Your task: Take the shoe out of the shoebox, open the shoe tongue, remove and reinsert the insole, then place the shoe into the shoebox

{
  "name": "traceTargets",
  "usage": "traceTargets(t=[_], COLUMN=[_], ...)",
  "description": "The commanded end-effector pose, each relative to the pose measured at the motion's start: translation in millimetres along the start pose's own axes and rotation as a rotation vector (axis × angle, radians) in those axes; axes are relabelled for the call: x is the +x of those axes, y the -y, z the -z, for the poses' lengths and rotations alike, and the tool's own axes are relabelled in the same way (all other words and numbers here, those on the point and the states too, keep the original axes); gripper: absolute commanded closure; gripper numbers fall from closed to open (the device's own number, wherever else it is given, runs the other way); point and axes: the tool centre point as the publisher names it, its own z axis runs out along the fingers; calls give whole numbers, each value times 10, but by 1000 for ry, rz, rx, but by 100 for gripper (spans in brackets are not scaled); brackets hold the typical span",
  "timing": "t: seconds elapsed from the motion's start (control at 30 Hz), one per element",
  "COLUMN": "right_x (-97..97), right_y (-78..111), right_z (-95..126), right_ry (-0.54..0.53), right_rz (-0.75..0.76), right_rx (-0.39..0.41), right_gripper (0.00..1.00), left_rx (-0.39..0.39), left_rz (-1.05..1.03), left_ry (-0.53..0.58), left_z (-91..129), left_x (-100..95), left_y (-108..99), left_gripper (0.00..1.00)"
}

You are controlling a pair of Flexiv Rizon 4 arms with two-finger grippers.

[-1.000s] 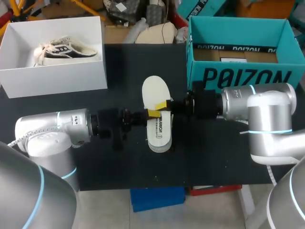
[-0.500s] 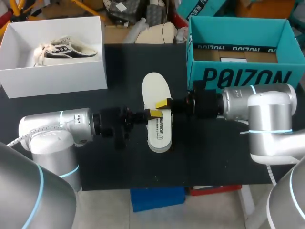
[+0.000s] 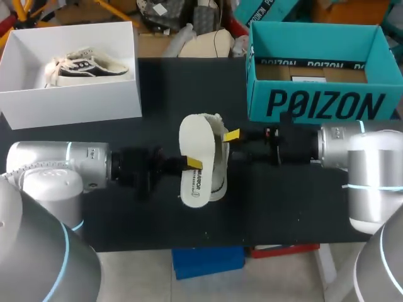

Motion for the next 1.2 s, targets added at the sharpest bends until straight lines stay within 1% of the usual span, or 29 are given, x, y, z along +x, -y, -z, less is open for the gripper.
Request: traceTargets(t=[0.03, 0.13, 0.2, 0.8, 0.83, 0.93, 1.0, 1.2], right_x=[81, 75, 101, 101, 101, 97, 116, 218], right_y=[189, 265, 292, 292, 279, 284, 313, 460], right_z=[395, 562, 652, 652, 673, 805, 909, 1180], right_ry=[82, 143, 150, 150, 172, 239, 281, 336], right_rz=[6, 14, 13, 13, 19, 24, 23, 15], right_rx=[-35, -39, -58, -58, -54, -68, -82, -141], right_gripper=[0, 0, 0, 0, 0, 0, 0, 0], left_rx=[60, 111, 134, 134, 130, 135, 143, 156], left_rz=[-1, -7, -26, -26, 0, 74, 116, 153], left_ry=[-154, -247, -294, -294, -305, -304, -295, -288], left_z=[192, 274, 328, 328, 383, 508, 554, 608], left_x=[34, 118, 154, 154, 148, 128, 110, 89], left_y=[133, 229, 281, 281, 317, 403, 448, 522], left_gripper=[100, 100, 100, 100, 100, 100, 100, 100])
